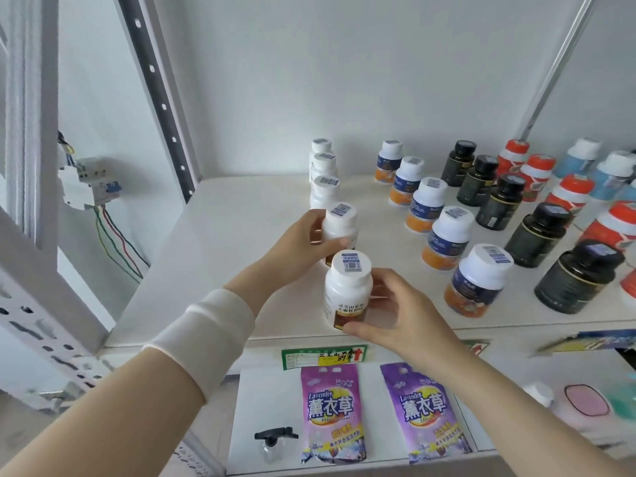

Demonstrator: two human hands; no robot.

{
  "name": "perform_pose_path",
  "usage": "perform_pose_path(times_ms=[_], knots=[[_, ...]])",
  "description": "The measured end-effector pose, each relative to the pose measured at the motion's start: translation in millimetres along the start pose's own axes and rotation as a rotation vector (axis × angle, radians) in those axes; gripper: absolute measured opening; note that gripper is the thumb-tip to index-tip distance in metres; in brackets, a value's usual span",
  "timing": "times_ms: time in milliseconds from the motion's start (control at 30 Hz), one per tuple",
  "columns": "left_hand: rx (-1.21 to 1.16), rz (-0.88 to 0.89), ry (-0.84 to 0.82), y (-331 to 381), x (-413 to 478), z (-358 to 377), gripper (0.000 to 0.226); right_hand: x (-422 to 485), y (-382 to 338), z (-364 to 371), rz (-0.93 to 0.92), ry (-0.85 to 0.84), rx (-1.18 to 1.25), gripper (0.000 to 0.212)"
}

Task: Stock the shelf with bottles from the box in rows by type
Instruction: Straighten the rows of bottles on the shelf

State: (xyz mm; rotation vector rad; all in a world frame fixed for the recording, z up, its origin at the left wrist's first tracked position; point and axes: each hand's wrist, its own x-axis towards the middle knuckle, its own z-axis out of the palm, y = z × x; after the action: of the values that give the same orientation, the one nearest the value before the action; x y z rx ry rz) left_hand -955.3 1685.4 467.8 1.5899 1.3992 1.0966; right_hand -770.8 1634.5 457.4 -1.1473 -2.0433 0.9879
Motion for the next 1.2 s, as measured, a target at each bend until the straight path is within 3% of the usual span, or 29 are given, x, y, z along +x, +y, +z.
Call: perform_pose_path(times_ms=[433, 600, 733, 800, 933, 1100, 1200], knots=[[-0.003, 0.056, -0.027, 2.4, -4.6, -1.2, 0.03, 1.5, 3.6, 3.6, -0.003, 0.064, -0.013, 0.051], [0.008, 0.025, -0.03, 2.5, -3.6, -1.8, 0.037, 2.6, 0.2, 0.4, 0.006, 0.028, -0.057, 0.051], [-0.008, 0.03, -0.02, 6.0, -7.1, -12.2, 0.053, 4.3, -8.9, -16.5, 0.012, -0.054, -0.097, 0.06], [0.009, 0.053, -0.001, 14.2, -6.9, -26.0, 0.048, 11.3, -18.1, -34.7, 0.001, -0.069, -0.141, 0.066], [0.372, 0.122, 0.044, 41.5, 7.4, -59.5, 0.033, 45.3, -38.7, -76.9, -0.071, -0.06, -0.339, 0.064], [1.11, 0.035, -0.063, 59.7, 45.3, -92.0, 0.045, 109.5, -48.5, -103.4, -0.17, -0.089, -0.702, 0.059], [1.309, -0.021, -0.098, 57.5, 68.7, -97.4, 0.05, 140.9, -50.2, -98.5, -0.178, -0.123, -0.808, 0.06]])
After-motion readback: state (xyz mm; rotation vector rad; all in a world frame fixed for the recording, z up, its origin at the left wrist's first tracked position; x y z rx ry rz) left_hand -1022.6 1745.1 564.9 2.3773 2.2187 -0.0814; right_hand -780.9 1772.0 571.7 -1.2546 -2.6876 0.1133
